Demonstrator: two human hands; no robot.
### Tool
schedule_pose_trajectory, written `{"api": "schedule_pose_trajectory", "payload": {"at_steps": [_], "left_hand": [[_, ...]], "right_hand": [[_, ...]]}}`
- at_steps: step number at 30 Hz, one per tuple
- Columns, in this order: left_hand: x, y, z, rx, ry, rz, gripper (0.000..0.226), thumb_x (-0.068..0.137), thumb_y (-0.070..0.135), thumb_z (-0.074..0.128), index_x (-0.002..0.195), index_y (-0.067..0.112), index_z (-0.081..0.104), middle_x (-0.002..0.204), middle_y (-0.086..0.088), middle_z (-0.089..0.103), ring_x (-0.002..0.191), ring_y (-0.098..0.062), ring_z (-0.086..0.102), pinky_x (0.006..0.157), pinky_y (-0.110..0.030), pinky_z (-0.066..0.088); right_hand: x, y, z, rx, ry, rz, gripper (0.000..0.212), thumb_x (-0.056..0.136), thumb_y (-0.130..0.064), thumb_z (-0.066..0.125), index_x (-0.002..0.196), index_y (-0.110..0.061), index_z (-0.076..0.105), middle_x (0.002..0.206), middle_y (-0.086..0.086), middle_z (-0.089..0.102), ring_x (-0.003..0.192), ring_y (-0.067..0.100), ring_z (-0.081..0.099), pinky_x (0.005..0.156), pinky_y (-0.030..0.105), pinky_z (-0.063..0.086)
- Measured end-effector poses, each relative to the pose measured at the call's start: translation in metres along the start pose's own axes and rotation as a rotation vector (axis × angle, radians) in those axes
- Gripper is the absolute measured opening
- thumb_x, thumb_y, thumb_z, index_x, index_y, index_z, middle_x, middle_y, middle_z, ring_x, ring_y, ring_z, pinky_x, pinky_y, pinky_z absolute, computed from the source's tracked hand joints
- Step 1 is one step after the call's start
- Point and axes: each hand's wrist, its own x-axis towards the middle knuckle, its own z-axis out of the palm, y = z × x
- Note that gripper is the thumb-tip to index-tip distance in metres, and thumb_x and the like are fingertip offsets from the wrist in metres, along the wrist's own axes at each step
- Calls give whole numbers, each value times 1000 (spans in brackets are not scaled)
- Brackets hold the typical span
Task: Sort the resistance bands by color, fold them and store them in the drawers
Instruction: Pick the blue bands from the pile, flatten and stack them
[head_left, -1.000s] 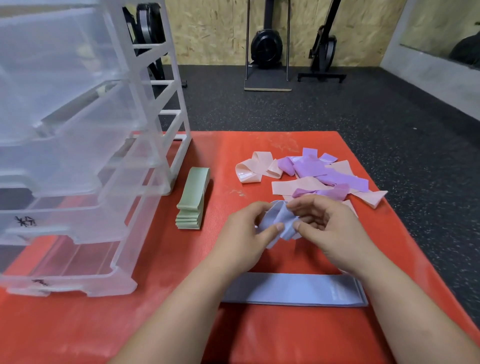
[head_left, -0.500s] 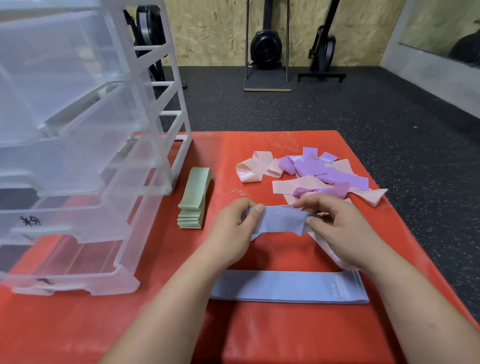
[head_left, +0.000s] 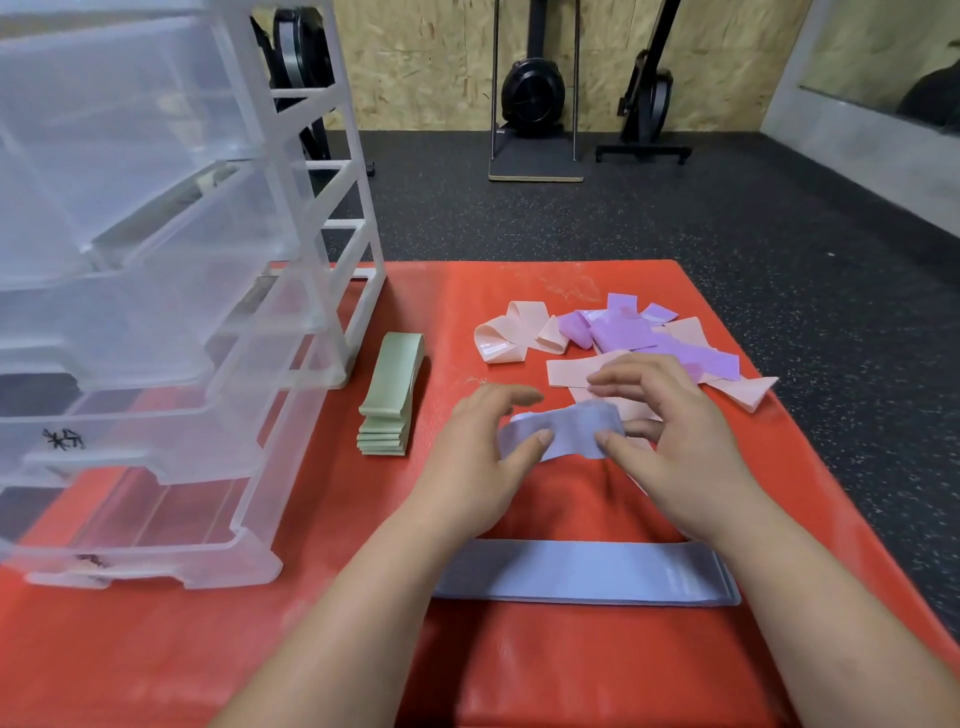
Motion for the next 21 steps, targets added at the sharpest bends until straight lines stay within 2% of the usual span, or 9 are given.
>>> {"api": "schedule_pose_trajectory", "payload": {"at_steps": [2, 4, 6, 9, 12, 15, 17, 21], "left_hand": [[0, 11, 3, -48, -73, 41, 45, 102, 34, 68, 145, 34, 57, 141, 23, 59, 135, -2, 51, 113, -21, 38], [0, 16, 8, -73, -105, 53, 46, 103, 34, 66, 147, 36, 56, 141, 24, 61, 135, -1, 52, 114, -22, 38], [1, 16, 9, -76, -107, 29, 41, 103, 36, 66, 143, 38, 60, 125, 22, 69, 125, -4, 59, 110, -31, 44], [2, 16, 7, -117, -69, -20, 31, 99, 28, 72, 129, 34, 69, 100, 19, 72, 107, -7, 66, 100, -34, 50], [1, 17, 7, -197, -26, -61, 26, 97, 20, 74, 119, 32, 73, 91, 14, 74, 96, -10, 71, 95, -36, 55], [2, 16, 9, -204, -20, -73, 27, 97, 18, 73, 118, 36, 70, 87, 16, 74, 90, -10, 72, 92, -43, 57], [1, 19, 9, -217, -24, -69, 29, 97, 16, 71, 120, 34, 70, 86, 15, 74, 87, -10, 72, 89, -43, 58], [-1, 26, 8, -254, -36, -70, 31, 97, 15, 71, 124, 30, 73, 107, 23, 74, 101, -4, 71, 92, -38, 59]], "right_hand": [[-1, -5, 3, 56, -28, -8, 59, 85, 9, 75, 126, -31, 63, 133, -6, 53, 123, 10, 64, 83, 24, 60], [-3, -7, 6, 99, -49, -5, 61, 86, 6, 77, 131, -31, 61, 131, -4, 52, 120, 14, 66, 84, 26, 61], [-5, -5, 6, 108, -45, 5, 61, 87, 5, 78, 133, -32, 61, 127, -4, 55, 112, 17, 68, 85, 28, 61], [-7, 7, 5, 68, -5, 110, 56, 85, 0, 80, 125, -35, 66, 110, -7, 67, 98, 17, 70, 82, 33, 61], [-8, 13, 6, 60, 31, 227, 36, 83, -7, 85, 111, -27, 73, 93, -12, 75, 86, 9, 72, 80, 32, 60], [-6, 7, 8, 239, 85, 226, 29, 84, -4, 83, 106, -21, 74, 99, -5, 77, 87, 12, 73, 79, 26, 59], [-5, 1, 9, 329, 91, 203, 30, 82, -2, 84, 104, -20, 74, 101, 3, 76, 85, 16, 72, 78, 27, 60], [-8, 4, 16, 234, 59, 211, 33, 78, -3, 89, 98, -25, 73, 95, -4, 77, 80, 14, 73, 72, 31, 61]]}}
